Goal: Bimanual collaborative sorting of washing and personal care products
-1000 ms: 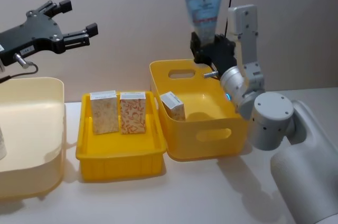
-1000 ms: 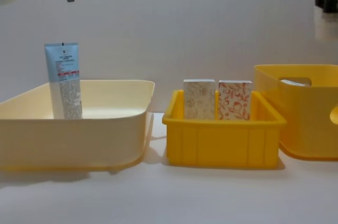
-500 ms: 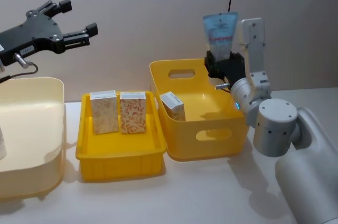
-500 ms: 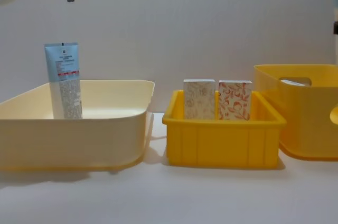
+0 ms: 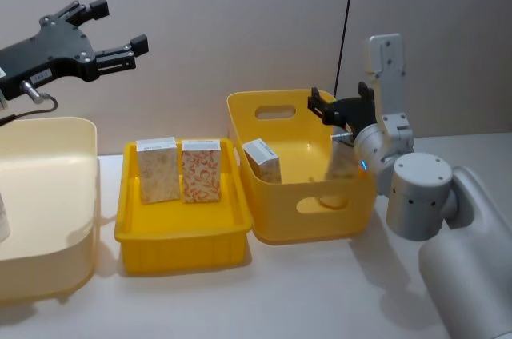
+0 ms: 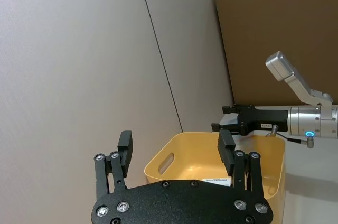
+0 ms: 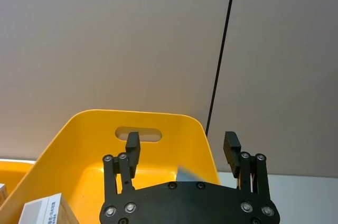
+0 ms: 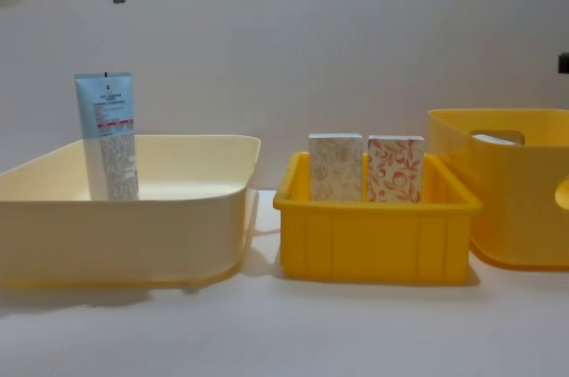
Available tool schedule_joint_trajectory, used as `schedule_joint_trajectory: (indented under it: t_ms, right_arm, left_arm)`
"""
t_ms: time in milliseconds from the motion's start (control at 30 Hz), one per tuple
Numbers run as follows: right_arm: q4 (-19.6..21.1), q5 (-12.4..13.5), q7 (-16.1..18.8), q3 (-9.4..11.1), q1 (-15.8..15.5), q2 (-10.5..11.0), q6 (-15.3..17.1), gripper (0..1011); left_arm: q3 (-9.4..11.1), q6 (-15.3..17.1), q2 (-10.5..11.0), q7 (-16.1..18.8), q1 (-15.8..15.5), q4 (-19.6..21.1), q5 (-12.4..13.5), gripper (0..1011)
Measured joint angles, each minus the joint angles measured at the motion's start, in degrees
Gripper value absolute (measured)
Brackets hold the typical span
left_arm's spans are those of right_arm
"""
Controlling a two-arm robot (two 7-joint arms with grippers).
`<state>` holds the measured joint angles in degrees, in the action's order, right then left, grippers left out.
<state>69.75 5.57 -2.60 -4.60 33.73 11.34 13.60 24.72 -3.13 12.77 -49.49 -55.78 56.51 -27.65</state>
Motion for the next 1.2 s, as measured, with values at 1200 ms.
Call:
schedule_joint_trajectory:
  t_ms: [1200]
  right_arm:
    - [5.8, 1.2, 0.2, 2.8, -3.7, 0.3, -1.4, 1001]
  left_arm:
    - [0.0, 0.0, 0.0, 0.0, 0.0, 0.0, 0.0, 1004]
